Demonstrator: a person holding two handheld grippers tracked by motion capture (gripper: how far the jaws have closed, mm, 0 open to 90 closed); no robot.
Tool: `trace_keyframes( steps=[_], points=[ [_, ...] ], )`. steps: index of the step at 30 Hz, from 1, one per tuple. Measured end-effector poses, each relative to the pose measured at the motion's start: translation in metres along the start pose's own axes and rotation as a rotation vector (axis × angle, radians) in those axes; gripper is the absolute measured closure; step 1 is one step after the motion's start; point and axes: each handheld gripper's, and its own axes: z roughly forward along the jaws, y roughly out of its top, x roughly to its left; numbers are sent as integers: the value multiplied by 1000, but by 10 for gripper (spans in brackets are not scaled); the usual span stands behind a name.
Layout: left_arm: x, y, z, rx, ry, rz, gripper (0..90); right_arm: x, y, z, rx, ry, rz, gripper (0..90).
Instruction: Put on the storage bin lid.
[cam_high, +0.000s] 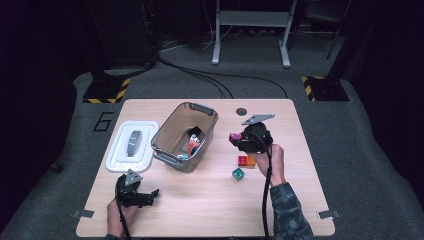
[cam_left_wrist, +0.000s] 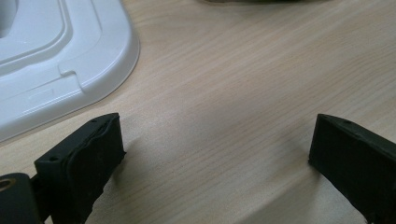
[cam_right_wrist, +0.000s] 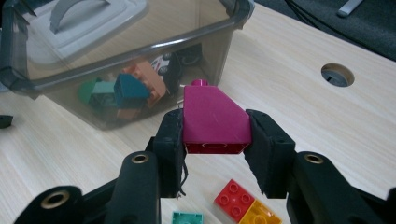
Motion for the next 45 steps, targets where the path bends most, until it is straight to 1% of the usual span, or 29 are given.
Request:
trace_keyframes(
  steps=[1,2,4,5,12,13,15,16,17,18,20,21,26,27,28,31,32,33,35,37,38,40,42,43,44,45],
  points=[
    [0,0,0,-1,1,0,28,-1,3,0,-7,-1,-4,588],
    [0,0,0,-1,1,0,28,0,5,0,-8,-1,3,589],
    [0,0,0,-1,1,-1,28,0,10,0,-6,-2,0,589],
    [0,0,0,-2,1,-1,28,0,12,0,-9,-2,-14,589],
    [0,0,0,-1,1,0,28,3,29,2,-7,-4,-20,589],
    [0,0,0,-1,2,0,29,3,32,3,-12,-4,-31,588],
    [0,0,0,-1,1,-2,29,5,39,5,-4,-1,-42,588],
    [0,0,0,0,0,-2,29,5,39,5,-4,-1,-42,588],
    [0,0,0,-1,1,-2,28,6,43,8,-4,-1,-41,588],
    [-1,0,0,-2,-2,-9,28,6,43,8,-4,-1,-41,588],
    [-1,0,0,-2,-2,-8,28,7,48,10,-2,2,-45,588],
    [-1,0,0,-2,-1,-8,29,7,50,11,0,2,-58,589],
    [-1,0,0,-2,-1,-8,28,9,61,17,7,10,-55,589],
    [-1,0,0,-2,0,-8,28,10,66,19,7,13,-70,588],
    [-1,0,0,-2,0,-8,28,10,66,19,7,13,-70,588],
    [-1,0,0,-2,-2,-8,28,13,71,24,14,21,-80,589],
    [-1,0,0,-3,0,-8,29,15,73,25,14,21,-86,588],
    [-1,0,0,-2,-2,-8,28,15,75,27,19,27,-103,589],
    [-1,0,0,-2,-2,-8,28,19,79,30,22,31,-102,589],
    [-1,0,0,-1,-2,-8,28,22,82,33,31,37,-123,588],
    [0,0,0,6,-3,3,29,24,84,35,35,37,-128,588],
    [0,0,0,6,-4,2,29,27,87,39,42,41,-128,588],
    [0,0,0,5,-3,1,28,30,89,43,52,44,-114,589],
    [0,0,0,6,-3,2,29,30,90,44,57,48,-119,588],
    [0,0,0,6,-3,2,28,32,91,46,59,48,-107,588],
    [0,0,0,5,-3,2,28,32,92,48,59,51,-113,588]
  ],
)
